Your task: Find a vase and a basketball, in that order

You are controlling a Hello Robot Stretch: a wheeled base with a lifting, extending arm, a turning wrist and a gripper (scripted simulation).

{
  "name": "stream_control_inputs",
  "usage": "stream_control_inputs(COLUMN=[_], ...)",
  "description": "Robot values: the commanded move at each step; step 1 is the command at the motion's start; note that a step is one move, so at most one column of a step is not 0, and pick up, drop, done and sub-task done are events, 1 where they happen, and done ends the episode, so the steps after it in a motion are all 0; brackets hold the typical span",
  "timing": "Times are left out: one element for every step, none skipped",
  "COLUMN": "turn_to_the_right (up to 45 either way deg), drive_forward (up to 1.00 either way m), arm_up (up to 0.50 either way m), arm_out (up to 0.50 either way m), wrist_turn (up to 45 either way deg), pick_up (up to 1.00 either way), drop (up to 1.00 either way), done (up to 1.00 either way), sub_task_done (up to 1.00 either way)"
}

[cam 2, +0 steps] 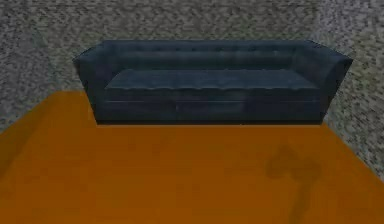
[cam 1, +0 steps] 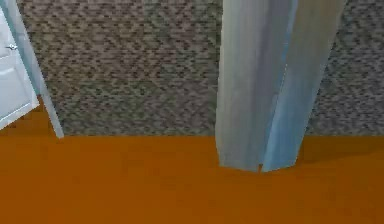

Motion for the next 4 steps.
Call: stream_control_inputs(turn_to_the_right=[-45.0, -45.0, -45.0, -6.0], drive_forward=[0.0, 0.0, 0.0, 0.0], arm_up=[0.0, 0.0, 0.0, 0.0], arm_out=[0.0, 0.0, 0.0, 0.0], wrist_turn=[0.0, 0.0, 0.0, 0.0], pick_up=[0.0, 0.0, 0.0, 0.0], drop=[0.0, 0.0, 0.0, 0.0], done=[0.0, 0.0, 0.0, 0.0], sub_task_done=[0.0, 0.0, 0.0, 0.0])
